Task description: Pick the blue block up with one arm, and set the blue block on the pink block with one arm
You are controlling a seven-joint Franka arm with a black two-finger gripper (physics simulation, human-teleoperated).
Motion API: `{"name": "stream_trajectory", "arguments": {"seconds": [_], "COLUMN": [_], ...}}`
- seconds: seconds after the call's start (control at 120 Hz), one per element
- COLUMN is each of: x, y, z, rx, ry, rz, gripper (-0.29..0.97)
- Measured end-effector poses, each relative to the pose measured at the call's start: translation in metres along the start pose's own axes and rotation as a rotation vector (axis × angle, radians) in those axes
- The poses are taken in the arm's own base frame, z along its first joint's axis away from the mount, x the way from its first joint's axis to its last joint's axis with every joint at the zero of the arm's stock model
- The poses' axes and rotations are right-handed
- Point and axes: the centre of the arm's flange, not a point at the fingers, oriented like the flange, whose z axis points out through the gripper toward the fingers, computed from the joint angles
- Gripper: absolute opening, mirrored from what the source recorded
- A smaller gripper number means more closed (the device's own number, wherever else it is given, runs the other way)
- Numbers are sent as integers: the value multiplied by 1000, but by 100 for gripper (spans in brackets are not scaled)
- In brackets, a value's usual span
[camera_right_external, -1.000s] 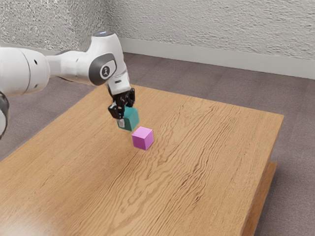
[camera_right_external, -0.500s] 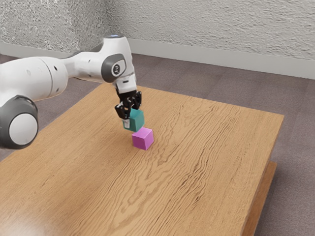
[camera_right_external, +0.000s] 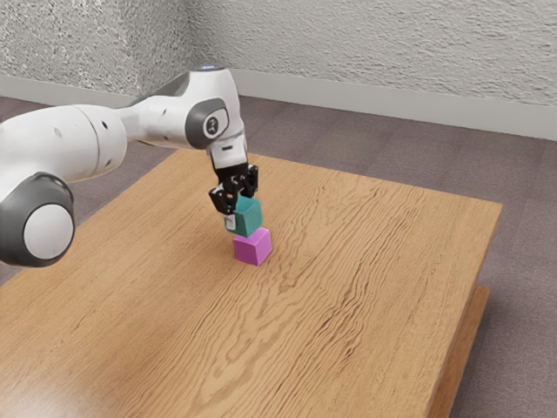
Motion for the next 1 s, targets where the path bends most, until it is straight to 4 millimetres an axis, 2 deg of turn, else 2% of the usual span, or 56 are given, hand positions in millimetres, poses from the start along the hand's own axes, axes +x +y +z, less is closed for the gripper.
{"name": "stream_trajectory", "arguments": {"seconds": [0.267,0.383,0.45,0.517,0.6,0.692,0.742,0.817,0.875,1.0], "x": [1,1,3,5,15,40,54,72,79,65], "y": [0,3,12,32,86,156,182,196,201,207], "z": [1,-9,-31,-71,-128,-189,-219,-239,-245,-250], "rx": [-10,-2,12,39,61,88,100,99,90,72], "ry": [3,5,0,-13,-33,-65,-79,-84,-83,-82], "rz": [25,32,35,35,29,11,-6,-43,-91,-229], "gripper": [56,61,63,64,66,66,67,67,67,68]}}
